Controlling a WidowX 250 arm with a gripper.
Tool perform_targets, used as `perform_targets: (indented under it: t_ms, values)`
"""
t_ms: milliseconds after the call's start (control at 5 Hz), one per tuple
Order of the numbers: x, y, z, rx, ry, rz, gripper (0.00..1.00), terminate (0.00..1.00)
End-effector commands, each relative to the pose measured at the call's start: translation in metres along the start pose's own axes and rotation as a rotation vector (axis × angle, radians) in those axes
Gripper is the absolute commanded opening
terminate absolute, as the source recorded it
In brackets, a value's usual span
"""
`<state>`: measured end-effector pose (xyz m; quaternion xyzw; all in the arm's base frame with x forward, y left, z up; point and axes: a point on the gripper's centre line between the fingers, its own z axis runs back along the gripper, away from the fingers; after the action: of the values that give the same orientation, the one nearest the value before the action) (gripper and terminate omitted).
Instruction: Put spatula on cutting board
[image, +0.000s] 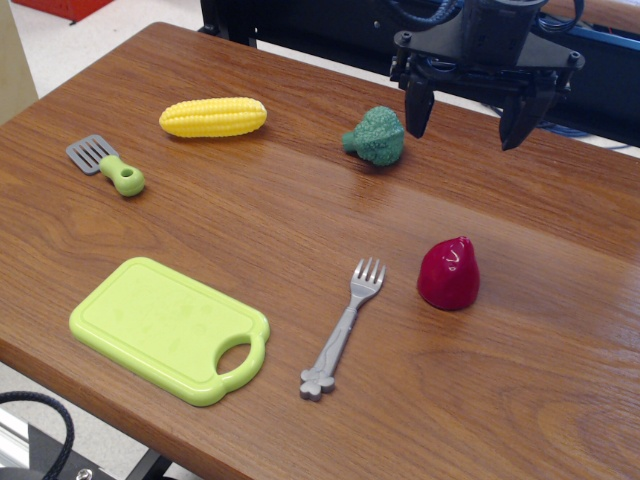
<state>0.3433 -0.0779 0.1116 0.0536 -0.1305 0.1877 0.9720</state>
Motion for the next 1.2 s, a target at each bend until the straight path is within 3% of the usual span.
perform_targets:
  t_ms: [0,200,400,600,800,1000]
  values:
    - [0.0,0.0,0.0,0.0,0.0,0.0,1.0,0.0]
    - [-0.003,0.032,-0.004,-0.011,-0.074,0.072,1.0,0.0]
    - [0.0,0.066,0.001,-0.039,-0.069,0.152,1.0,0.0]
    - [0.004,0.122,0.006,-0.079,-0.044,0.225,1.0,0.0]
    - [-0.001,0.151,-0.013,0.009,-0.028,0.311,1.0,0.0]
    - [-0.013,0.178,-0.031,0.009,0.01,0.442,1.0,0.0]
